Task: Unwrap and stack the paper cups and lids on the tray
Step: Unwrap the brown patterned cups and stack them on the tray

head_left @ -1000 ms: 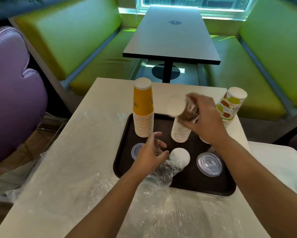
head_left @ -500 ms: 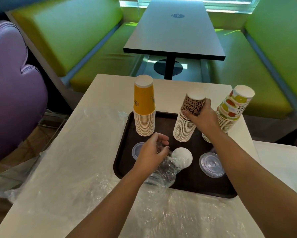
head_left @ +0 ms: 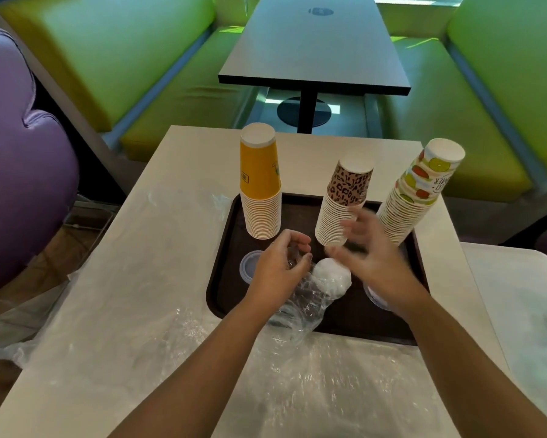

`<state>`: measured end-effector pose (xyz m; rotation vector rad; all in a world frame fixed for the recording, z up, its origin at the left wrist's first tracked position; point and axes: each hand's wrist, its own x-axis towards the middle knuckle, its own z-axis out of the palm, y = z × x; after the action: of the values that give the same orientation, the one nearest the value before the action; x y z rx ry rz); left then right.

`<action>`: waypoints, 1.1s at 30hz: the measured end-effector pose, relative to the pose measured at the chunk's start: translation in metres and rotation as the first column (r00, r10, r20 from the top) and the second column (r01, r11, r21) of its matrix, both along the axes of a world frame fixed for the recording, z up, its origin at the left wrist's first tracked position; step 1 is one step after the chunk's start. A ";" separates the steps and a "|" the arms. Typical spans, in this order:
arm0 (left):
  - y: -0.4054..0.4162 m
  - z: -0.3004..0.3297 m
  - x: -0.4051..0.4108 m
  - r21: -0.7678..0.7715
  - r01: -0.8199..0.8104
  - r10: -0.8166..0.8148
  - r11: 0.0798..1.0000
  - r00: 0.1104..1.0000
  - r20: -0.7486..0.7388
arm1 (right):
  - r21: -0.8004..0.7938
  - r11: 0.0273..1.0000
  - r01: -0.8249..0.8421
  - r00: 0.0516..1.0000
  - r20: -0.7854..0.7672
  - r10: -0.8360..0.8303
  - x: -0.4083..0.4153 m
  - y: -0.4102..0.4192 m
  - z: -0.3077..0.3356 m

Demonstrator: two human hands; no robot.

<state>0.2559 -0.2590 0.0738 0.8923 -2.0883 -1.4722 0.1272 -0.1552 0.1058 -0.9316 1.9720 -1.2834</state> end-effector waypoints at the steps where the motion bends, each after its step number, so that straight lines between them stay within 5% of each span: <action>1: 0.002 0.002 -0.001 -0.008 0.001 -0.001 1.000 1.000 -0.009 | 0.105 0.987 -0.122 0.990 0.079 0.114 0.011 0.006 0.001; 3: 0.008 0.007 -0.003 -0.021 0.024 -0.025 1.000 0.999 -0.041 | 0.196 0.952 -0.234 0.968 0.138 0.210 0.029 0.012 -0.005; 10: 0.013 0.027 0.014 0.003 0.163 -0.161 0.987 0.978 -0.136 | 0.065 0.996 -0.063 0.998 0.006 0.063 0.047 0.025 -0.001; 16: 0.004 0.024 0.050 0.382 0.302 -0.314 0.873 0.949 -0.032 | -0.266 0.960 0.091 0.951 0.310 -0.004 0.049 0.039 0.030; 20: 0.017 0.016 0.062 0.498 0.210 -0.272 0.841 0.961 0.054 | -0.368 0.904 0.216 0.881 0.474 -0.017 0.050 0.044 0.036; 24: 0.023 0.006 0.073 0.822 0.166 -0.113 0.544 0.986 -0.125 | -0.386 0.876 0.290 0.868 0.492 -0.071 0.051 0.051 0.033; 26: 0.027 -0.002 0.077 0.864 0.157 -0.104 0.479 0.987 -0.121 | -0.363 0.876 0.318 0.861 0.497 -0.107 0.055 0.054 0.027; 29: 0.027 -0.015 0.077 0.811 0.026 0.018 0.585 0.999 -0.045 | -0.315 0.882 0.351 0.859 0.482 -0.170 0.061 0.060 0.014; 33: 0.011 -0.025 0.091 0.477 -0.226 0.265 0.849 0.964 -0.016 | -0.233 0.882 0.410 0.858 0.426 -0.287 0.060 0.077 -0.003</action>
<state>0.3467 -0.2479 0.0489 1.2021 -1.5015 -1.8697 0.1868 -0.0780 0.1026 -0.4067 1.6990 -1.8770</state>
